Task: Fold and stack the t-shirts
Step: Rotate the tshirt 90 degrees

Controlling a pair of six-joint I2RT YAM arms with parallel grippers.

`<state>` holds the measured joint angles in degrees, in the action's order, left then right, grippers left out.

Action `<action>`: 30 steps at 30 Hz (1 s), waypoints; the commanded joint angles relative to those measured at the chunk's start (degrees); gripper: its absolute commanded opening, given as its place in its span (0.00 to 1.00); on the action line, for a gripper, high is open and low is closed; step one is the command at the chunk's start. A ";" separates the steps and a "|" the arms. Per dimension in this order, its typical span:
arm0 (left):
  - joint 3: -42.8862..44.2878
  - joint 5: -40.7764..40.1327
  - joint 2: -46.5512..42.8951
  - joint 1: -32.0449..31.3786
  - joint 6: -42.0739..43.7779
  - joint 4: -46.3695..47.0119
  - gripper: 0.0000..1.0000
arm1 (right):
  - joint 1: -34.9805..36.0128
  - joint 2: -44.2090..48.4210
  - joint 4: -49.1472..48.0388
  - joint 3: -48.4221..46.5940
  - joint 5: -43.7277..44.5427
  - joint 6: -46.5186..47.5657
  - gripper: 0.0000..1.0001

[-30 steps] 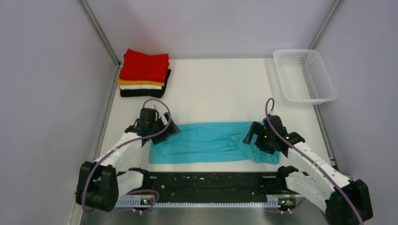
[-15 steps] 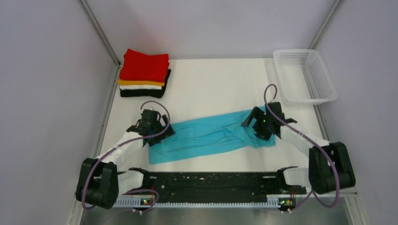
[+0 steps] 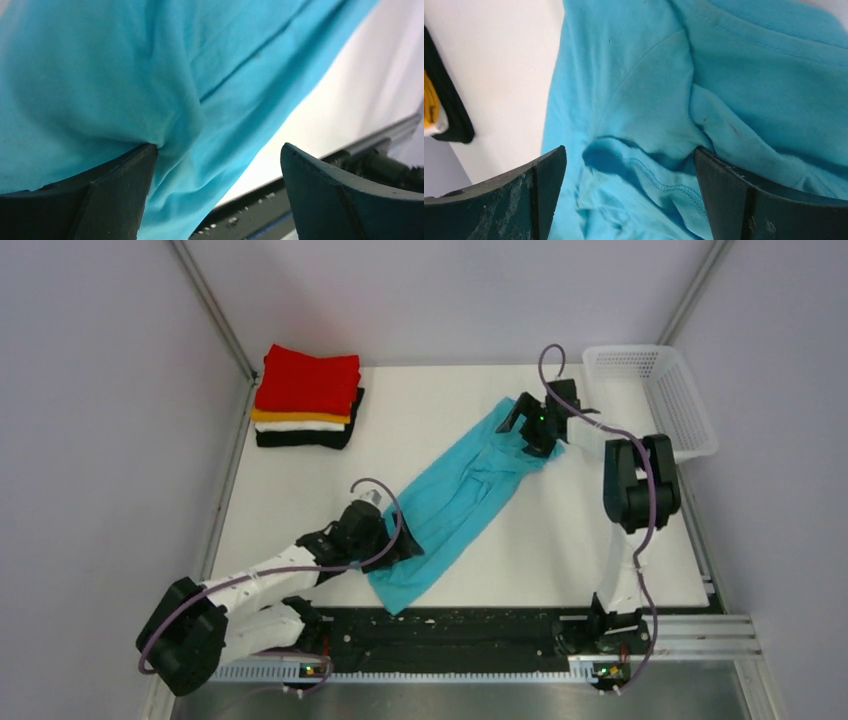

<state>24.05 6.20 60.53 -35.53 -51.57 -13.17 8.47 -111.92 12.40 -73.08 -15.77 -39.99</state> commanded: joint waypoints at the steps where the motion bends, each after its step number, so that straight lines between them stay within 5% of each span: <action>1: -2.13 0.20 2.78 -9.64 -12.51 7.49 0.99 | 0.77 -14.28 7.49 -14.05 3.43 4.45 0.98; 8: 9.58 -4.49 19.82 -20.94 -16.09 16.08 0.99 | 5.57 -33.13 18.41 -44.23 3.30 5.08 0.98; 15: 28.85 -3.64 38.07 -30.10 -14.33 3.35 0.99 | 8.79 -45.59 21.64 -65.66 3.20 4.31 0.97; 30: 23.44 -10.78 22.79 -35.36 -13.32 -1.90 0.99 | 9.18 -39.83 11.61 -70.64 6.06 7.08 0.99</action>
<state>48.16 -2.46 88.53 -69.54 -66.30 -12.93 17.17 -154.36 24.82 -142.30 -10.61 -35.86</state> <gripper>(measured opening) 0.986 0.983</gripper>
